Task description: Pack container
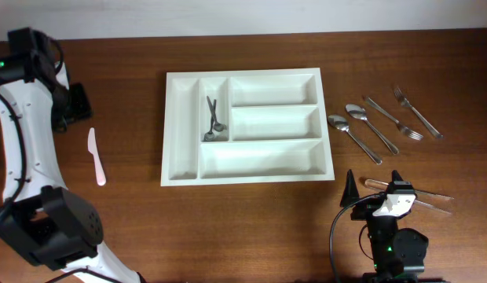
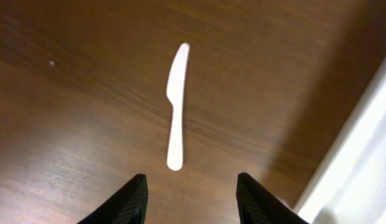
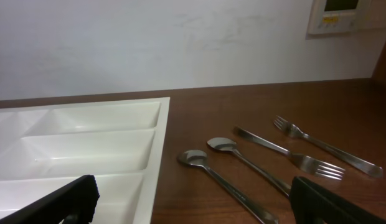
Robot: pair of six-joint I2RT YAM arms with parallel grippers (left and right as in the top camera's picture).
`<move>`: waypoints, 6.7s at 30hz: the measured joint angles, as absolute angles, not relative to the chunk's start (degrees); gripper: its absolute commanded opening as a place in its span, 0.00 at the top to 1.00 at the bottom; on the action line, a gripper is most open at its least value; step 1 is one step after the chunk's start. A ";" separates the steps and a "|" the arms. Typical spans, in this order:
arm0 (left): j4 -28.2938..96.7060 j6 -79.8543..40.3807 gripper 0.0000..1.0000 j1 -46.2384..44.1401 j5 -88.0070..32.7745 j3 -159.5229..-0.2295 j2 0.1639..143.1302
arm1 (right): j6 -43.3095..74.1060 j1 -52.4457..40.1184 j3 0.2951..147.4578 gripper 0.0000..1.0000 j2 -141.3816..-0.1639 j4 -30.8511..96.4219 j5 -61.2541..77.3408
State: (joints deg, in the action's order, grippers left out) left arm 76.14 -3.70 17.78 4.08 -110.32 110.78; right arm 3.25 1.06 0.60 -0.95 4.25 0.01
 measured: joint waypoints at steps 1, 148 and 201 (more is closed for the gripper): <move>75.31 -3.31 0.52 18.26 3.86 -108.86 110.78 | 3.25 1.06 0.60 0.01 -0.95 4.25 0.01; 71.20 -7.11 0.01 -5.43 21.26 -120.03 80.01 | 3.22 1.06 0.60 0.01 -0.95 4.25 0.01; 86.65 -7.11 0.01 -5.43 21.98 -120.01 80.03 | -6.42 1.06 57.65 0.01 -23.33 22.22 -6.70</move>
